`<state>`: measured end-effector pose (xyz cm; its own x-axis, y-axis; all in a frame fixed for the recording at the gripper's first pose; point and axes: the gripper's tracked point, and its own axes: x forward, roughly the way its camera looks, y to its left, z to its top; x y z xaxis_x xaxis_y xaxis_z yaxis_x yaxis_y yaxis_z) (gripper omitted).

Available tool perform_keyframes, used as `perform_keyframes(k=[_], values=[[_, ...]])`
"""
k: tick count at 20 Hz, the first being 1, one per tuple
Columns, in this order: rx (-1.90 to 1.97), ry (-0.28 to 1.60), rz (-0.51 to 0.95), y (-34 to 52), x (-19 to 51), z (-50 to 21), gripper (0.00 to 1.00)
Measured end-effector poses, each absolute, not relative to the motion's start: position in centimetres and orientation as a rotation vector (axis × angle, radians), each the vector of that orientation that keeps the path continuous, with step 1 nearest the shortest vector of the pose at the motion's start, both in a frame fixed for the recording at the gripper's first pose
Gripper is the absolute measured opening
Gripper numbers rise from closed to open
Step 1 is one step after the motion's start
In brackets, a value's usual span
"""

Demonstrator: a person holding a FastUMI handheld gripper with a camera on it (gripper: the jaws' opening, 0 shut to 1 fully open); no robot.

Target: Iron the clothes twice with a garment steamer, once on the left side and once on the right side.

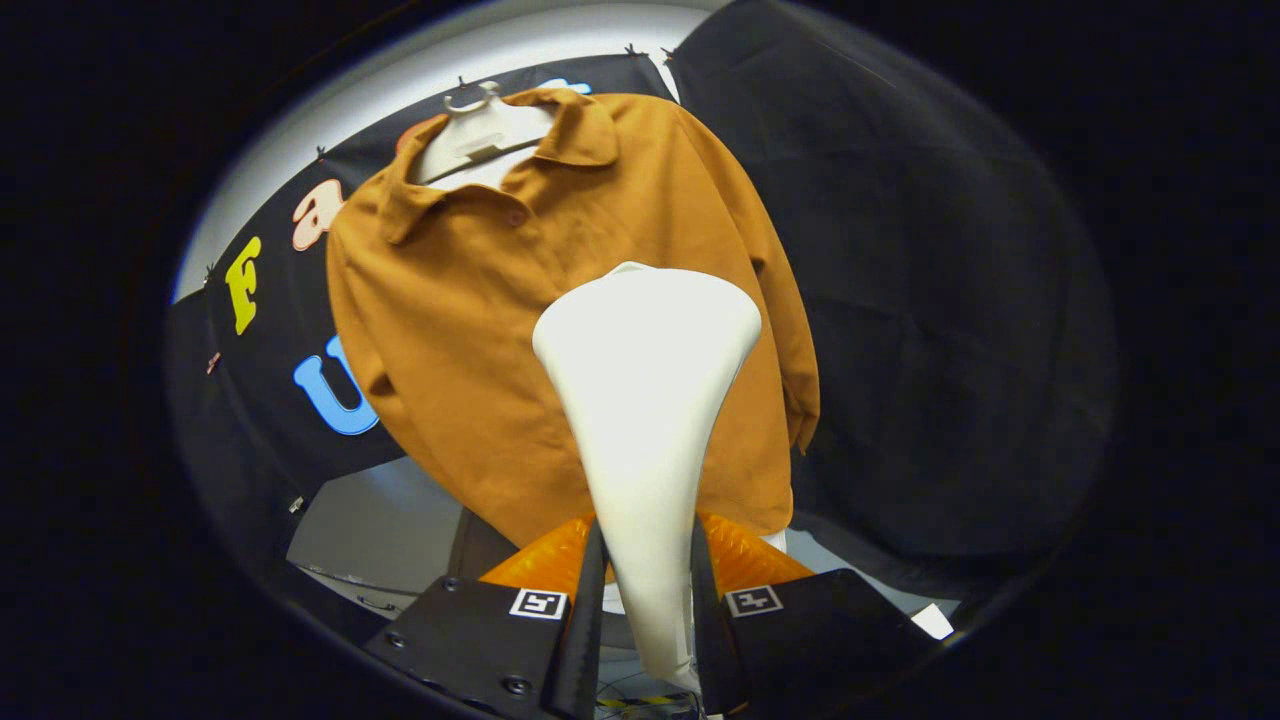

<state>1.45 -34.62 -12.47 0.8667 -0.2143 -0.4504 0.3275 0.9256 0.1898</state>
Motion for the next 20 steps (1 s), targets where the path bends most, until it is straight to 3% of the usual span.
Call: perform_keyframes(k=[10,20], values=[[0.124,0.212,-0.095,-15.5,3.6,-1.6,0.43],[0.098,0.154,0.056,-1.6,4.3,0.3,0.42]])
